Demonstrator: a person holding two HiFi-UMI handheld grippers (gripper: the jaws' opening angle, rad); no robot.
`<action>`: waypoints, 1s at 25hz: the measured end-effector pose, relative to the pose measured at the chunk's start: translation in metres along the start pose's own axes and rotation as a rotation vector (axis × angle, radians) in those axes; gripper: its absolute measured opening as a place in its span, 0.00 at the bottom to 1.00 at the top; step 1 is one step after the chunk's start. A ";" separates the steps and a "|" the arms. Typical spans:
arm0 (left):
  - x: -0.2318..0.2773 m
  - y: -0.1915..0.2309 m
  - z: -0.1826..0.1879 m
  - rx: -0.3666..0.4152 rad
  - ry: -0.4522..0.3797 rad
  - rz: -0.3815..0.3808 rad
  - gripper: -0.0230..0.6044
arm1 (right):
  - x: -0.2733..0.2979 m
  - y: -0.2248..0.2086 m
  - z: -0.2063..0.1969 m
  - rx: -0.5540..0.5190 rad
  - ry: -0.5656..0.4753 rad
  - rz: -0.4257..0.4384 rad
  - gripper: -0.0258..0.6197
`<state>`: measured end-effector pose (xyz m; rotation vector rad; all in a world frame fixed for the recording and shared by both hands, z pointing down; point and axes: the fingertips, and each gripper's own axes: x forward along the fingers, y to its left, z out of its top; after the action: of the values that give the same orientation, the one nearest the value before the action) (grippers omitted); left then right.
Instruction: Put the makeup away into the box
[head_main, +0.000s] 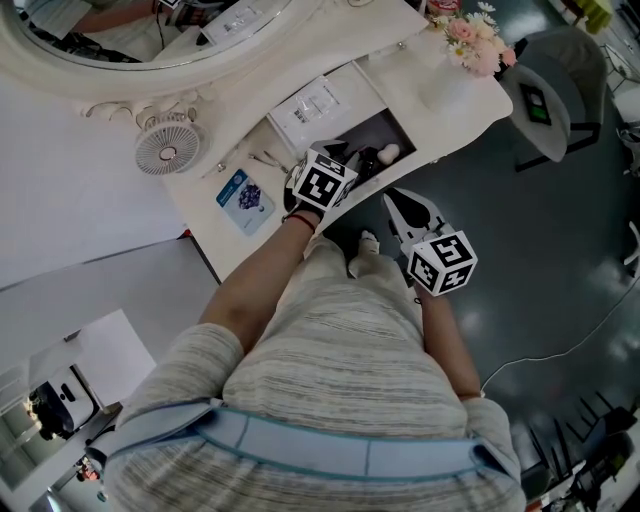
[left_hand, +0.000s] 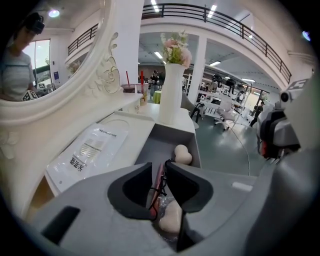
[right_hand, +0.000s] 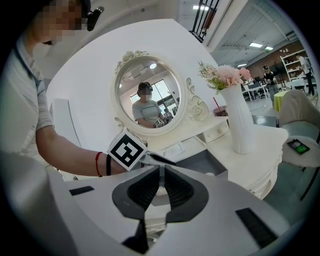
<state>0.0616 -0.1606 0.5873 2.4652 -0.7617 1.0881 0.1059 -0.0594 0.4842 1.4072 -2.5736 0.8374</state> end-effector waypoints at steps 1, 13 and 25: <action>-0.002 0.001 0.001 -0.001 -0.005 0.003 0.17 | 0.001 0.000 0.000 -0.002 0.001 0.003 0.06; -0.051 0.018 -0.002 -0.116 -0.097 0.024 0.17 | 0.016 0.014 0.004 -0.029 0.020 0.057 0.06; -0.096 0.041 -0.040 -0.196 -0.129 0.098 0.17 | 0.034 0.030 0.003 -0.052 0.052 0.111 0.06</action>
<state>-0.0397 -0.1415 0.5446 2.3688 -0.9883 0.8481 0.0632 -0.0734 0.4806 1.2224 -2.6346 0.8041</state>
